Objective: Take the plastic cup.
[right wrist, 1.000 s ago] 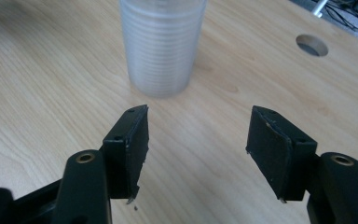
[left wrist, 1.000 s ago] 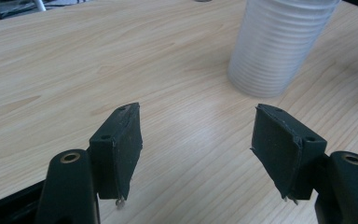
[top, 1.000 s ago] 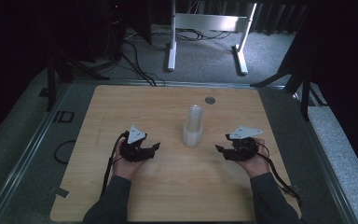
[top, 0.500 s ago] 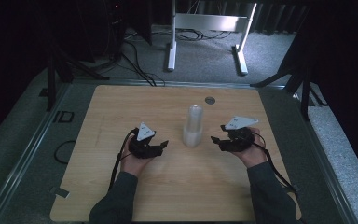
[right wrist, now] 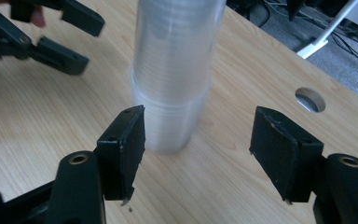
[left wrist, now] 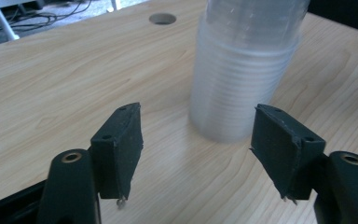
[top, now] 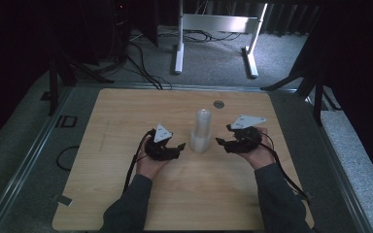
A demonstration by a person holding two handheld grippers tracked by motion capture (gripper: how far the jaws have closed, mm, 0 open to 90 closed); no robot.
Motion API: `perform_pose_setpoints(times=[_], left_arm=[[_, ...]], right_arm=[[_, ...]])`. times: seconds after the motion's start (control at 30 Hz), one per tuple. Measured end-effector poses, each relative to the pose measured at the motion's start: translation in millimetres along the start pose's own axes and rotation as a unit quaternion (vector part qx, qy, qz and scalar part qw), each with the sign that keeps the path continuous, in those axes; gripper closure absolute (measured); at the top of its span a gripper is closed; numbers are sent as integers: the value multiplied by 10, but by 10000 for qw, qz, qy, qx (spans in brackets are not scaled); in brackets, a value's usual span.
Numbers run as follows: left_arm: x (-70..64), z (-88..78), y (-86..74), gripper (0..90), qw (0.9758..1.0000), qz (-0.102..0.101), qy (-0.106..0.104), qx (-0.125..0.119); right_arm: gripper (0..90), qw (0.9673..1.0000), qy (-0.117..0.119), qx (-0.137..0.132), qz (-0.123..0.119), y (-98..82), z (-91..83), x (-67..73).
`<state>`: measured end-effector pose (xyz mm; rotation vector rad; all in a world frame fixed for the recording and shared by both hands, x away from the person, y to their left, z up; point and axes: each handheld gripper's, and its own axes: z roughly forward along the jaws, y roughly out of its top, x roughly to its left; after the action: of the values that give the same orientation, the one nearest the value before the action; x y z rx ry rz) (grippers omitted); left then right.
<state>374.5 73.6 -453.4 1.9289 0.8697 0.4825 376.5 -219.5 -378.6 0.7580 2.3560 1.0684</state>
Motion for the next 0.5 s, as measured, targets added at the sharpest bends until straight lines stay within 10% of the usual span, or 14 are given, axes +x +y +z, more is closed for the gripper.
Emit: perform_pose_setpoints(times=[0.5], left_arm=[[-114, 219, 117, 290, 9997, 99, -201, -30]], right_arm=[[317, 9997, 146, -194, 24, 223, 55, -2]])
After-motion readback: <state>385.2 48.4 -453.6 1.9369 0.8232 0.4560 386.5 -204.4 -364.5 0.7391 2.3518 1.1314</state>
